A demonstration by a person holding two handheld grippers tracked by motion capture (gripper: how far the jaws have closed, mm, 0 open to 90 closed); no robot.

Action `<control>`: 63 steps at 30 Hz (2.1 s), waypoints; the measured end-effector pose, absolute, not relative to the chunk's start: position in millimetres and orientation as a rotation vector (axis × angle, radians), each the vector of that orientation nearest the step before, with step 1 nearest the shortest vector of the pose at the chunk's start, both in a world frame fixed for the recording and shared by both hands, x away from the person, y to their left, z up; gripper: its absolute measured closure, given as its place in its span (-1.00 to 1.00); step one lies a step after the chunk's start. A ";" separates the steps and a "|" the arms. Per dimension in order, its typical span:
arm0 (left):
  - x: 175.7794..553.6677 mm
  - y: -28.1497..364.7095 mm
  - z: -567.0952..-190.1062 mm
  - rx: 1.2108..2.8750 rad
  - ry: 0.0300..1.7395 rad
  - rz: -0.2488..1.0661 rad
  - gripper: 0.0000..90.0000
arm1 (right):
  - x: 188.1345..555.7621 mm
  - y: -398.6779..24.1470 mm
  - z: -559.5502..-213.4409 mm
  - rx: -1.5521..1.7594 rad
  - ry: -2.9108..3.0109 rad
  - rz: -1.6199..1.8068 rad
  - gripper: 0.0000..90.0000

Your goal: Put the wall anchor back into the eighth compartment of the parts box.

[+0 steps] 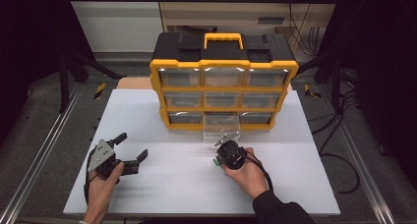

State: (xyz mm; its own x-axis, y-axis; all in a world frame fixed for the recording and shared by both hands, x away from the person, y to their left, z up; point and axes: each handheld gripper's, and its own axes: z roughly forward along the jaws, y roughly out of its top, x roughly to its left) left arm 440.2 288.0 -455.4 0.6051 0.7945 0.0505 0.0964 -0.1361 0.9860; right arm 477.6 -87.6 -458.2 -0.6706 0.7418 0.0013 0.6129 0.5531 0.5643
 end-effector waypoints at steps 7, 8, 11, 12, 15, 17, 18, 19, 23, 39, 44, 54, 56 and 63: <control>439.9 288.1 -454.8 1.614 0.757 0.717 -0.97 | 475.5 -85.6 -458.2 1.066 2.545 0.744 0.91; 440.0 287.7 -454.8 1.615 0.757 0.717 -0.97 | 475.3 -85.3 -458.2 1.072 2.543 0.743 0.91; 440.0 287.0 -454.6 1.620 0.753 0.719 -0.97 | 474.8 -84.1 -458.8 1.063 2.543 0.754 0.86; 439.9 287.1 -454.7 1.621 0.753 0.719 -0.97 | 474.7 -84.3 -458.5 1.066 2.545 0.754 0.86; 439.9 287.9 -454.8 1.617 0.756 0.720 -0.97 | 473.8 -83.2 -458.7 1.080 2.539 0.747 0.87; 439.8 288.3 -454.9 1.620 0.755 0.720 -0.97 | 474.0 -83.2 -460.2 1.073 2.542 0.730 0.87; 439.7 288.3 -455.0 1.621 0.755 0.720 -0.97 | 473.4 -82.4 -461.9 1.081 2.543 0.728 0.87; 439.5 288.3 -454.9 1.621 0.754 0.720 -0.97 | 473.4 -83.2 -462.5 1.071 2.536 0.729 0.87; 438.9 288.5 -454.1 1.616 0.753 0.722 -0.97 | 472.9 -85.3 -462.0 1.069 2.524 0.732 0.88; 438.9 287.8 -454.3 1.619 0.755 0.724 -0.97 | 454.6 -121.8 -414.1 1.034 2.339 1.045 0.88; 439.2 287.0 -454.6 1.619 0.755 0.721 -0.97 | 456.1 -124.7 -396.3 1.040 2.301 1.113 0.88; 439.3 287.2 -454.6 1.618 0.755 0.720 -0.97 | 472.6 -125.5 -375.1 1.045 2.247 1.163 0.88; 439.1 287.5 -454.5 1.615 0.756 0.722 -0.97 | 475.5 -124.6 -373.0 1.055 2.242 1.172 0.88; 439.2 287.1 -454.8 1.619 0.755 0.722 -0.97 | 485.7 -120.6 -368.0 1.057 2.248 1.171 0.88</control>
